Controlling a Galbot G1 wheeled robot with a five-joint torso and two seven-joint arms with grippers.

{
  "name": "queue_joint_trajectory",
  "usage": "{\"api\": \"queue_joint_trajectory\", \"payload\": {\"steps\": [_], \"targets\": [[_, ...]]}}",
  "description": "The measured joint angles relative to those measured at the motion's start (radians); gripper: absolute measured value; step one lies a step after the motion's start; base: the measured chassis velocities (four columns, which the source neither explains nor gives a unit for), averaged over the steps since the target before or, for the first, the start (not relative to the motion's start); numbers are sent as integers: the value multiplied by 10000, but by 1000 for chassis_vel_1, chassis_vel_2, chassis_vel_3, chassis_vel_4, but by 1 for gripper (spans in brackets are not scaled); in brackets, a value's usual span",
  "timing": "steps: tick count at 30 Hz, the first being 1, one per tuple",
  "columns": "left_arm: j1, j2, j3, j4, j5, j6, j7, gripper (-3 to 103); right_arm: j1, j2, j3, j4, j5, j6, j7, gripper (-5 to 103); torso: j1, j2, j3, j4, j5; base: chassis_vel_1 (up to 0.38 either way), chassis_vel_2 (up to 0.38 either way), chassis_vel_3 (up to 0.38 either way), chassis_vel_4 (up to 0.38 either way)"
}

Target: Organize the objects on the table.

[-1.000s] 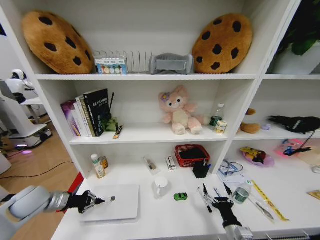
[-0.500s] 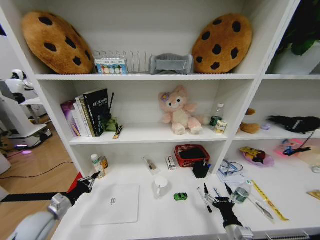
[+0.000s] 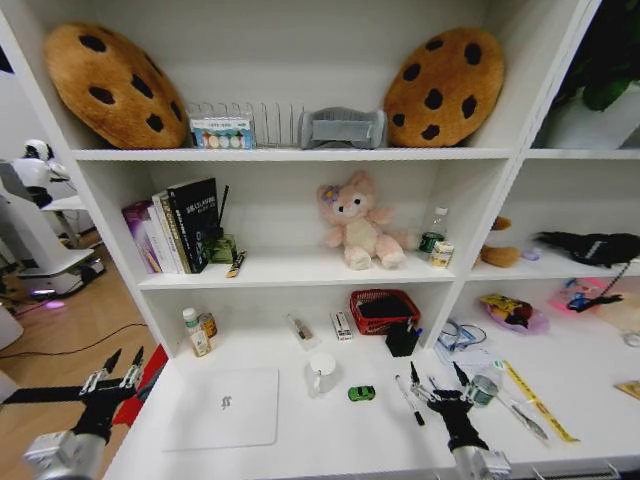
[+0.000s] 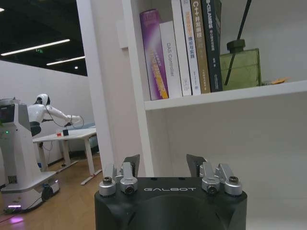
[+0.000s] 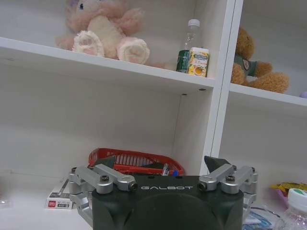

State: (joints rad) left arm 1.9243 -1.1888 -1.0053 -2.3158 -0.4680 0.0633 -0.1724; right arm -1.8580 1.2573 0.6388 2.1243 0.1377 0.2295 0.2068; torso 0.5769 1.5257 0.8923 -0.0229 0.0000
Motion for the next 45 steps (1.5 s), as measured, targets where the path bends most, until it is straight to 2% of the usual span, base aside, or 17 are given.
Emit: {"api": "queue_joint_trajectory", "payload": {"steps": [4, 6, 8, 11, 18, 23, 27, 30, 32, 33, 36, 37, 40, 41, 43, 44, 45], "targets": [[81, -98, -91, -399, -56, 260, -182, 61, -8, -40, 9, 74, 44, -83, 3, 100, 0, 0, 0, 1, 2, 0, 0, 0, 0], [180, -201, -225, -821, -240, 579, -344, 77, -22, -98, 27, 180, 106, -267, 100, 100, 0, 0, 0, 2, 2, 0, 0, 0, 0], [228, -238, -278, -978, -317, 692, -384, 77, -38, -128, 34, 237, 147, -357, 157, 100, 0, 0, 0, 2, 2, 0, 0, 0, 0], [343, -385, -354, -1426, -508, 999, -565, 97, -107, -212, 65, 435, 296, -575, 393, 100, 0, 0, 0, 3, 1, 0, 0, 0, 0], [498, -1217, 92, -1827, -362, 1310, -1007, 100, -326, -151, 79, 757, 251, -639, 480, 100, 0, 0, 0, 4, -1, 0, 0, 0, 0], [500, -1258, 121, -1794, -283, 1272, -1013, 100, -318, -102, -3, 692, 210, -551, 461, 100, 0, 0, 0, 2, -1, 0, 0, 0, 0], [497, -1255, 125, -1775, -274, 1251, -1011, 100, -19, -277, -103, 192, 432, -192, -217, 100, 0, 0, 1, 2, 0, 0, 0, 0, 0], [494, -1248, 127, -1764, -272, 1243, -1008, 100, 346, -861, -16, -460, 829, 60, -960, 100, 0, 0, 1, 2, 3, 0, 0, 0, 0], [492, -1239, 129, -1758, -269, 1235, -1004, 100, 680, -1889, 351, -1360, 1768, 346, -2419, 100, 0, -1, 2, 1, 3, 0, 0, 0, 0], [492, -1239, 129, -1758, -269, 1235, -1004, 100, 680, -1889, 351, -1360, 1768, 346, -2419, 100, 0, -1, 2, 1, 3, 0, 0, 0, 0], [490, -1232, 131, -1753, -265, 1226, -992, 100, 1343, -3301, 516, -2425, 3195, 432, -4478, 100, 0, -1, 3, 3, 6, 0, 0, 0, 0], [490, -1232, 131, -1753, -265, 1226, -992, 100, 1343, -3301, 516, -2425, 3195, 432, -4478, 100, 0, -1, 3, 3, 6, 0, 0, 0, 0], [488, -1227, 132, -1748, -263, 1222, -986, 100, 1452, -4792, 178, -2669, 3959, 303, -6535, 100, 2, -1, 3, 1, 4, 0, 0, 0, 0], [488, -1227, 132, -1748, -263, 1222, -986, 100, 1452, -4792, 178, -2669, 3959, 303, -6535, 100, 2, -1, 3, 1, 4, 0, 0, 0, 0], [487, -1224, 132, -1745, -260, 1218, -982, 100, 1726, -5777, -65, -2879, 4555, 68, -8413, 100, 1, 0, 2, 1, -3, 0, 0, 0, 0], [487, -1224, 132, -1745, -260, 1218, -982, 100, 1726, -5777, -65, -2879, 4555, 68, -8413, 100, 1, 0, 2, 1, -3, 0, 0, 0, 0], [485, -1224, 133, -1745, -261, 1218, -981, 100, 2051, -6082, -205, -3081, 4713, -45, -9177, 100, 1, 0, 2, 1, -1, 0, 0, 0, 0]]}}
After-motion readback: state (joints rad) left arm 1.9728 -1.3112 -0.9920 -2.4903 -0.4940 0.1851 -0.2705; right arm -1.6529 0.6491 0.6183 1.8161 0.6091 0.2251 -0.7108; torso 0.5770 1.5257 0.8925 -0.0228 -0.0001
